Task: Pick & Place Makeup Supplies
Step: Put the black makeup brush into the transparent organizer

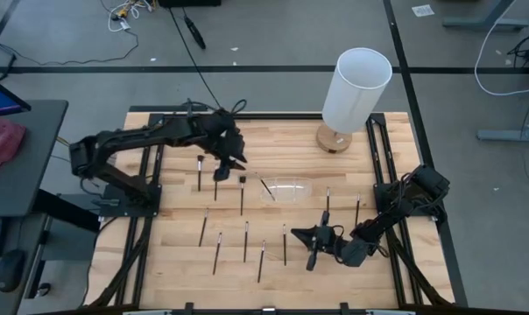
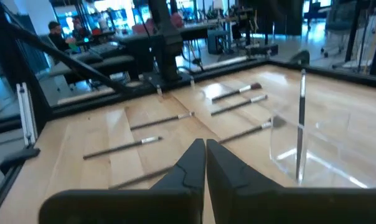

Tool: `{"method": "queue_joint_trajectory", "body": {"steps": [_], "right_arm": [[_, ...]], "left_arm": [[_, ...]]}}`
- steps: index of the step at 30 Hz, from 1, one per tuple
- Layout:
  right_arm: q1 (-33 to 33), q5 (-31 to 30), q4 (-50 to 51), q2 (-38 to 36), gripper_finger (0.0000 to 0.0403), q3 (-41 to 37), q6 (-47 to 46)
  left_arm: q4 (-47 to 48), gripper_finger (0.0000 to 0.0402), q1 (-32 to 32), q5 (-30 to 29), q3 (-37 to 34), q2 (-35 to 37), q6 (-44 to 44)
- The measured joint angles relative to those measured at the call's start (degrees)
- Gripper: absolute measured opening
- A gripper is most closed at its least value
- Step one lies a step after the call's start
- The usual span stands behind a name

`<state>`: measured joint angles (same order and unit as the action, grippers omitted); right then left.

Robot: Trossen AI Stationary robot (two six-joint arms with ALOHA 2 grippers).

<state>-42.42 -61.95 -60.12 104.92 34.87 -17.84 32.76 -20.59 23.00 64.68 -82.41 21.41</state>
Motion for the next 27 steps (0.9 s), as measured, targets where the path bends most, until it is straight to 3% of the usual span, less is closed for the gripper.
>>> {"method": "queue_joint_trajectory", "body": {"steps": [7,11,14,17,21,24,27], "right_arm": [[-0.6,0.8,1.5,-1.9,0.0024,0.0,4.8],[-3.0,-0.5,7.4,-8.6,0.0041,0.0,4.6],[-4.9,0.0,17.1,-15.4,0.0062,0.0,-0.3],[-6.5,2.9,32.3,-23.1,0.0087,1.1,-8.8],[-6.4,11.5,63.4,-30.8,0.0118,8.8,-26.9],[-5.4,19.4,85.4,-31.3,0.0132,15.7,-39.1],[-4.4,28.5,99.7,-30.2,0.0136,20.9,-48.5]], "left_arm": [[-17.2,0.0109,4.1,0.7,-19.4,11.7,-9.6],[-28.0,0.0104,9.5,-3.8,-30.8,18.7,-17.1],[-34.1,0.0101,14.9,-8.3,-37.1,22.9,-19.9],[-39.6,0.0101,20.1,-11.6,-41.7,25.7,-22.3],[-44.7,0.0101,25.5,-13.7,-45.2,26.6,-24.1],[-48.6,0.0101,28.3,-16.7,-47.0,26.6,-23.9],[-50.2,0.0101,29.7,-20.3,-47.5,26.6,-23.4]]}}
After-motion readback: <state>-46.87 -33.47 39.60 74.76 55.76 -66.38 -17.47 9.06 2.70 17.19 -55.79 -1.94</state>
